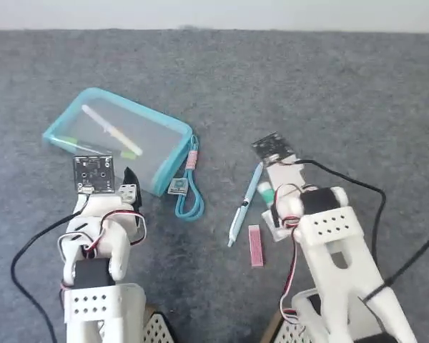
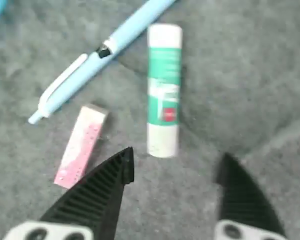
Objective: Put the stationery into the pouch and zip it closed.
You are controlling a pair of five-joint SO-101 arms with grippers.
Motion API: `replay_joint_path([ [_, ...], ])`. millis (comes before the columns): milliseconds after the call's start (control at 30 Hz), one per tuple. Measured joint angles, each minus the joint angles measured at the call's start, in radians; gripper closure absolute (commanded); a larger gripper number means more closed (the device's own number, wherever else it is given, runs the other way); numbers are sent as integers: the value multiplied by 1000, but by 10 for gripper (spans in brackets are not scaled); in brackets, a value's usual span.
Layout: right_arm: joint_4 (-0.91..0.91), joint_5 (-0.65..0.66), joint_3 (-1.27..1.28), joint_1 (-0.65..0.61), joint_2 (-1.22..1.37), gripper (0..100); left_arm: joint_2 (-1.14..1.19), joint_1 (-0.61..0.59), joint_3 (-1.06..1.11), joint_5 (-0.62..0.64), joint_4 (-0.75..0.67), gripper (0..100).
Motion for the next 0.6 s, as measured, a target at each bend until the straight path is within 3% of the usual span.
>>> replay_joint_path([
  [367, 0, -12, -72, 20, 0, 622, 0, 0, 0, 0, 0, 907],
  [600, -147, -146, -164, -187, 34, 622, 0, 0, 0, 0, 0, 907],
])
